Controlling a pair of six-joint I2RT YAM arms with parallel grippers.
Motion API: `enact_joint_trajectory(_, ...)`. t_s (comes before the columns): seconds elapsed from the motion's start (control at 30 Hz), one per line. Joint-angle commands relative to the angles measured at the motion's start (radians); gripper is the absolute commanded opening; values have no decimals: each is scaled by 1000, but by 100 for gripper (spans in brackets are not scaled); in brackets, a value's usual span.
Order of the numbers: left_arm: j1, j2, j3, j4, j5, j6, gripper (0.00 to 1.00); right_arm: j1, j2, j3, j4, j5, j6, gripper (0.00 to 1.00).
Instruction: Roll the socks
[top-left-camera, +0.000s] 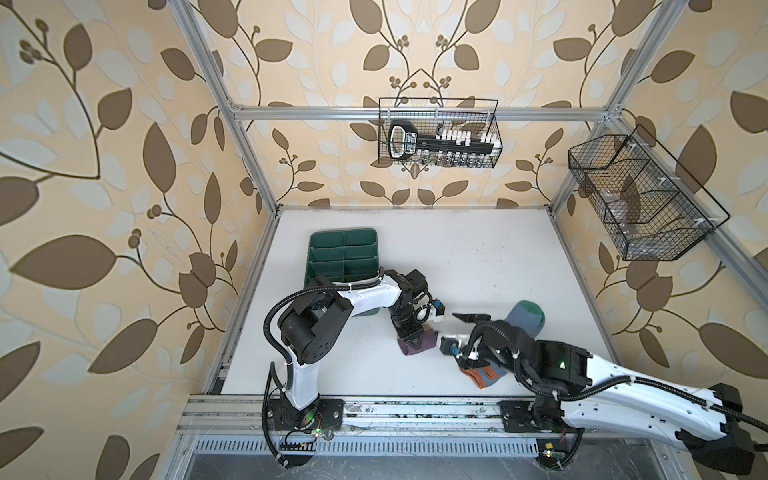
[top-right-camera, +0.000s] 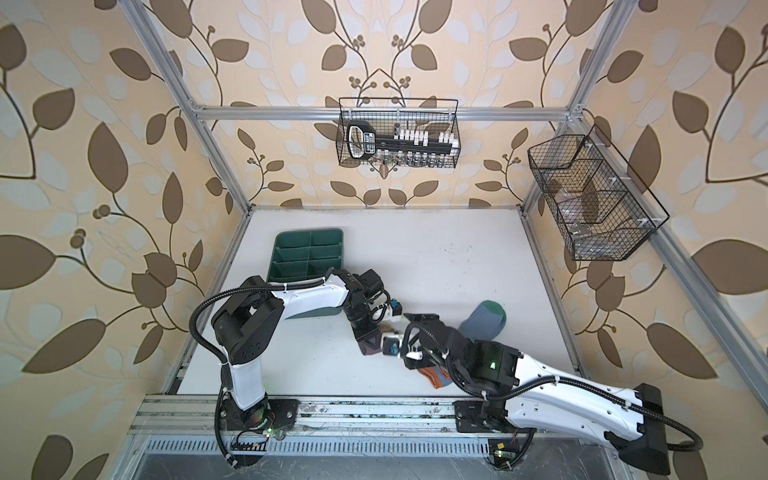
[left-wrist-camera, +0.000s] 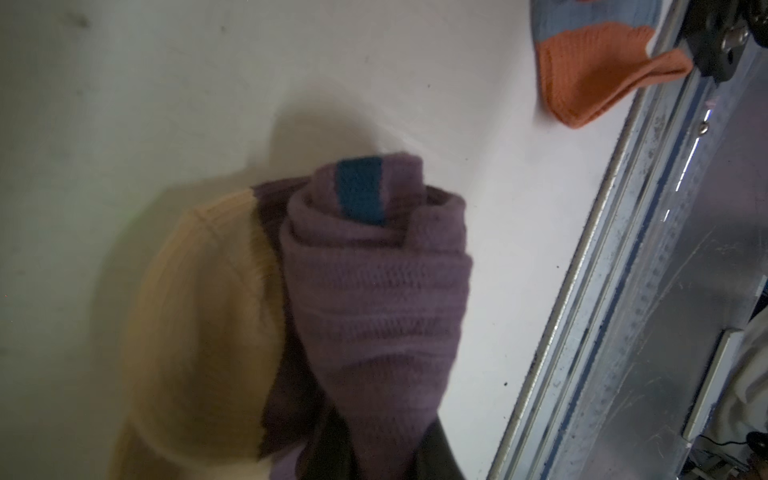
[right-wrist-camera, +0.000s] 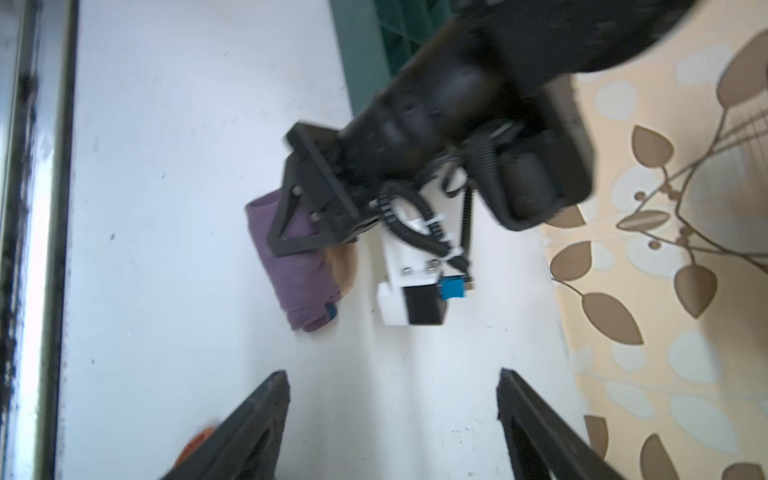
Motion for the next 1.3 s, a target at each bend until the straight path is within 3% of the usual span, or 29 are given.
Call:
enact_joint_trajectory(0.0, 10, 52, -10, -60, -45, -10, 1, 33, 3, -134, 247, 23, -130, 79)
enact_joint_trajectory(0.13, 11, 49, -13, -58, -45, -10, 1, 17, 204, -173, 485, -22, -118, 77)
enact_joint_trajectory(0.27, 11, 43, -19, -54, -45, -9, 1, -19, 404, -150, 624, -79, -113, 70)
enact_joint_trajectory(0.47, 12, 45, -21, -54, -53, -12, 1, -84, 574, -143, 751, -146, -93, 64)
enact_joint_trajectory(0.73, 12, 29, -24, -48, -48, -8, 1, -80, 728, -46, 678, -103, -119, 43)
enact_joint_trajectory(0.9, 12, 16, -20, -38, -35, -13, 2, -78, 741, -28, 583, -92, -112, 10)
enact_joint_trajectory(0.97, 12, 6, -16, -30, -40, -18, 6, -71, 737, -22, 535, -91, -111, 0)
enact_joint_trajectory(1.0, 12, -6, -18, -17, -57, -32, 10, -67, 737, -15, 499, -87, -111, 0)
enact_joint_trajectory(1.17, 12, -157, -75, 105, -167, -84, 45, -48, 750, 45, 309, -59, -70, 0)
enact_joint_trajectory(1.27, 16, -263, -100, 140, -230, -99, 49, -38, 734, 41, 279, -45, -49, 0)
